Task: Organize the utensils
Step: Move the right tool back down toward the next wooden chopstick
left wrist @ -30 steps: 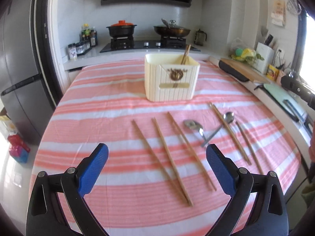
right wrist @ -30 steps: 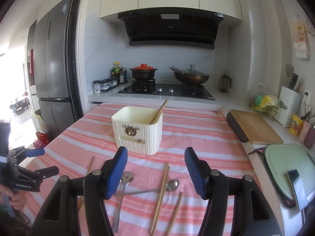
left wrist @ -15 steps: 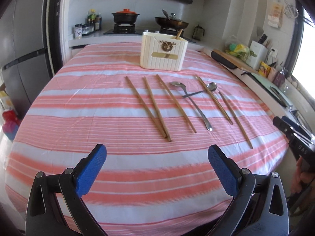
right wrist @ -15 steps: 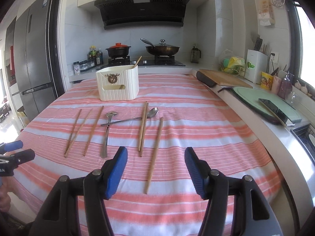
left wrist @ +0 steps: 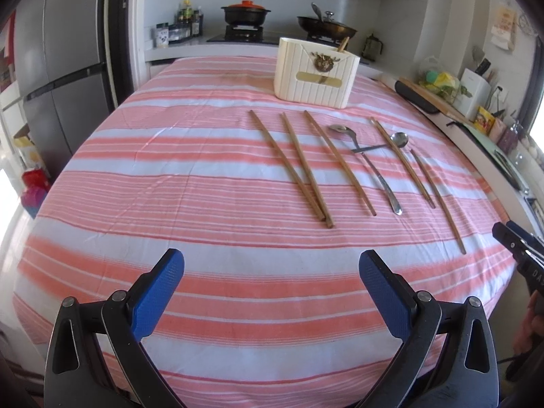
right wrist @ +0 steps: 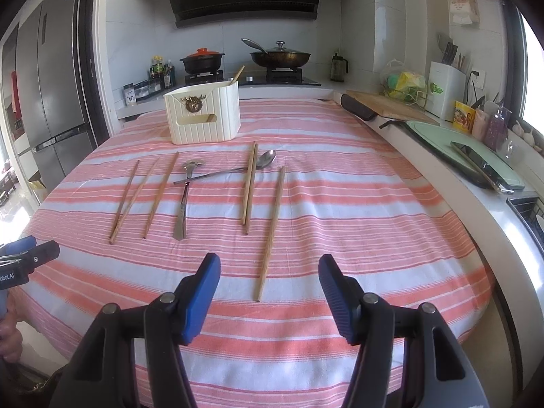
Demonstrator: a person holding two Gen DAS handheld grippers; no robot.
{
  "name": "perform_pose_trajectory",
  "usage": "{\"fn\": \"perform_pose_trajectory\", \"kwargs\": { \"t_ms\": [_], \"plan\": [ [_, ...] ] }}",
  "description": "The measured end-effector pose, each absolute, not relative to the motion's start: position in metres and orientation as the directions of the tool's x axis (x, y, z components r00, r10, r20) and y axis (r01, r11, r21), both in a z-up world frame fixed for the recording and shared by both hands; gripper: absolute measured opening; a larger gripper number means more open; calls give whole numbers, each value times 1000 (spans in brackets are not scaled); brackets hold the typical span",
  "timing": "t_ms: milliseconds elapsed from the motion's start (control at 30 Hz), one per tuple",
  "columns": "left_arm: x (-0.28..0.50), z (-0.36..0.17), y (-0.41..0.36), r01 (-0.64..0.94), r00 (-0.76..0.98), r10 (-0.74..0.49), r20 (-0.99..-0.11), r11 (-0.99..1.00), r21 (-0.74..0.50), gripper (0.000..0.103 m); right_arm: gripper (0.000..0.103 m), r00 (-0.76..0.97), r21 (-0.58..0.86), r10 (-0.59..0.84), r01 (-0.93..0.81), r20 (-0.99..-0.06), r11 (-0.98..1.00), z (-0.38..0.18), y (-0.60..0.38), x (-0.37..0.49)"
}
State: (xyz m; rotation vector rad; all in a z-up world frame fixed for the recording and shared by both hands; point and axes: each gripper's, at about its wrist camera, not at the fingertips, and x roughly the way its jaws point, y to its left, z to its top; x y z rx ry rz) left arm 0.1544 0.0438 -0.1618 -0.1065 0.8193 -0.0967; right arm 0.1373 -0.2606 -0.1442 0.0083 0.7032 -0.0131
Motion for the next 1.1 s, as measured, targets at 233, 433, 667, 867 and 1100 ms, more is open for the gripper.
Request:
{"fn": "perform_pose_trajectory", "kwargs": {
  "t_ms": [233,433,667,867,1100],
  "plan": [
    [176,-159,45,25,651,-130,-748,988,-149,102,55,731,64,32,15,-681,998,-155,-273,154],
    [223,-157,44,-42,650,-112,-752,982,-182,102,42,709,88,76,-19,-701,996,-159,-279,181],
    [280,-177,50,-165,615,-15,-788,975,-147,102,40,706,117,90,-10,-703,993,-162,-282,199],
    [300,-192,41,-174,592,17,-806,979,-107,102,37,679,101,84,-15,-729,995,-169,-281,218],
    [310,-206,34,-160,561,64,-825,986,-33,102,36,616,76,86,-42,-783,996,-184,-270,233]
  ]
}}
